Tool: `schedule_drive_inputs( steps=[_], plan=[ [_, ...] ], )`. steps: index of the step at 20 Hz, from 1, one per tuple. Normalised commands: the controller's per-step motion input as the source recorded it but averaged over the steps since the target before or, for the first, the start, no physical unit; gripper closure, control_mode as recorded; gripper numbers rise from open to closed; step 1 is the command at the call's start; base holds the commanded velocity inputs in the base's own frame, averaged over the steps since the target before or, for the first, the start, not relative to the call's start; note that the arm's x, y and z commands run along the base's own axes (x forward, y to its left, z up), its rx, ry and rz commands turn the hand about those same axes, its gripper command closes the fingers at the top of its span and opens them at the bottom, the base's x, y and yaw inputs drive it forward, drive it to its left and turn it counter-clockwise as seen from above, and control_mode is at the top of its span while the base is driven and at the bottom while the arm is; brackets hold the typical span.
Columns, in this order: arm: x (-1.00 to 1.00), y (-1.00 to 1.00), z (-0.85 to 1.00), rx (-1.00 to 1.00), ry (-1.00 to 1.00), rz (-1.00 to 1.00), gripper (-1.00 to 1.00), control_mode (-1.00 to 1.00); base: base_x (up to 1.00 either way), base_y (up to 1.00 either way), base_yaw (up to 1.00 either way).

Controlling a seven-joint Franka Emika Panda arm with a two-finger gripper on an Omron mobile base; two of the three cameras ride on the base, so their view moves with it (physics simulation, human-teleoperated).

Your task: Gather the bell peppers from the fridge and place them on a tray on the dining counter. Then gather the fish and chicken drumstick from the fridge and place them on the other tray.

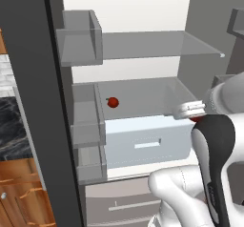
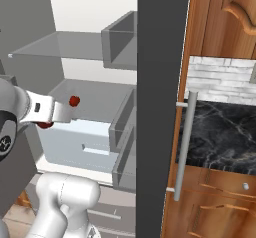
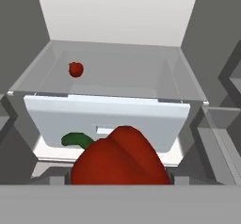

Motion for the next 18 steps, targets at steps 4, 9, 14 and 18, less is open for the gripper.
schedule_drive_inputs(
  steps=[4,9,14,18],
  plan=[
    [-0.1,0.0,0.0,0.03,0.0,0.0,1.0,-1.0,0.0,0.0,0.0],
    [-0.01,-0.03,0.0,0.01,0.0,0.0,1.0,-1.0,0.0,0.0,0.0],
    [0.0,-0.01,0.0,0.0,0.0,0.0,1.0,-1.0,0.0,0.0,0.0],
    [0.0,0.0,0.0,0.0,0.0,0.0,1.0,-1.0,0.0,0.0,0.0]
  ],
)
